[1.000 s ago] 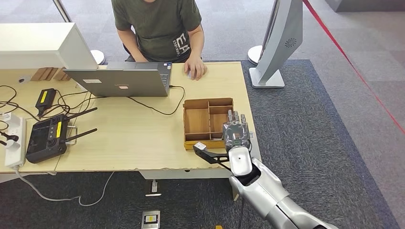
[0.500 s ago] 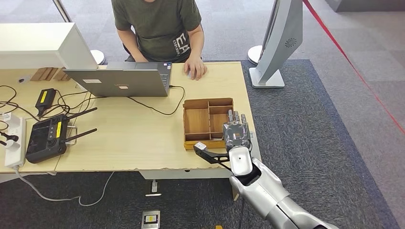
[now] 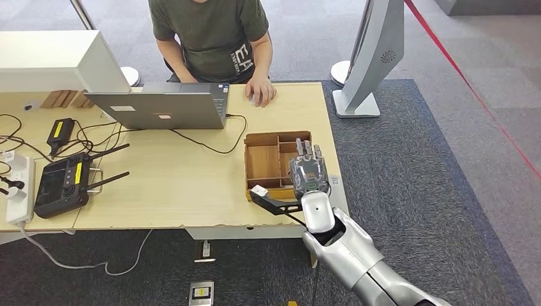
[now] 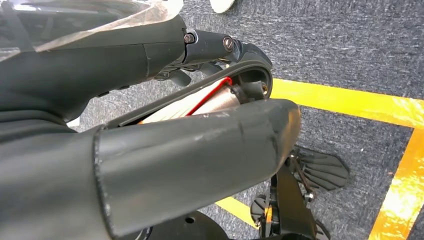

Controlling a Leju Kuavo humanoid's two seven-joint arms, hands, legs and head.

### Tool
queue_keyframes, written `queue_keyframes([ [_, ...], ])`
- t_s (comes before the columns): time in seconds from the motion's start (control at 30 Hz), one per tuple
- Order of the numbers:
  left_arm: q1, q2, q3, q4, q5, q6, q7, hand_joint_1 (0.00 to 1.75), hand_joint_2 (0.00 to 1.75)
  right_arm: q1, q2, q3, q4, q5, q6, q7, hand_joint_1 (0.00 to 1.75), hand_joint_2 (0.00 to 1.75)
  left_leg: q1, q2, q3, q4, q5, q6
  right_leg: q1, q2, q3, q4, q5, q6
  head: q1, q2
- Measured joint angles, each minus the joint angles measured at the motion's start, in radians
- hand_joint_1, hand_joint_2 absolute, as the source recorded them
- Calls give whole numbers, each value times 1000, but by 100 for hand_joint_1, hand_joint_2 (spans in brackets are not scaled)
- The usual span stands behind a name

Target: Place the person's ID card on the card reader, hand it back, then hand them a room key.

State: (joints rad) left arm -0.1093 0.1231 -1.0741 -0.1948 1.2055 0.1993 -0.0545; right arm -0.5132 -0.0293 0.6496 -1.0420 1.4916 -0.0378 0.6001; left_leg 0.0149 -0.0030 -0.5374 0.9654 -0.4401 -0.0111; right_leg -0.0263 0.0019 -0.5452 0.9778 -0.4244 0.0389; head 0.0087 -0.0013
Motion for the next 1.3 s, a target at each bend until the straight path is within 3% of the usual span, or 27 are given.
queue_keyframes([
  [0.67,0,-14,3,0,0,16,3,0,0,-69,16,38,-19,1,-111,-37,175,175,0,0,0,0,0,0,0,0,0,0,0,0,0,0],
  [0.73,0,-16,6,0,0,17,5,0,0,-75,20,40,-15,-71,-126,-63,175,175,0,0,0,0,0,0,0,0,0,0,0,0,0,0],
  [0.9,0,-17,7,0,-4,12,16,0,0,-121,53,23,8,-446,-156,-150,175,175,0,0,0,0,0,0,0,0,0,0,0,0,0,0],
  [1.17,1,-17,7,0,-18,6,17,0,0,-176,75,17,40,-591,-203,-153,175,175,0,0,-1,0,0,0,0,0,-1,0,0,0,0,0],
  [1.3,0,-17,7,0,-46,-5,18,0,0,-236,72,20,54,-617,-202,-95,175,175,0,0,-1,0,0,0,0,0,-1,0,0,0,0,0],
])
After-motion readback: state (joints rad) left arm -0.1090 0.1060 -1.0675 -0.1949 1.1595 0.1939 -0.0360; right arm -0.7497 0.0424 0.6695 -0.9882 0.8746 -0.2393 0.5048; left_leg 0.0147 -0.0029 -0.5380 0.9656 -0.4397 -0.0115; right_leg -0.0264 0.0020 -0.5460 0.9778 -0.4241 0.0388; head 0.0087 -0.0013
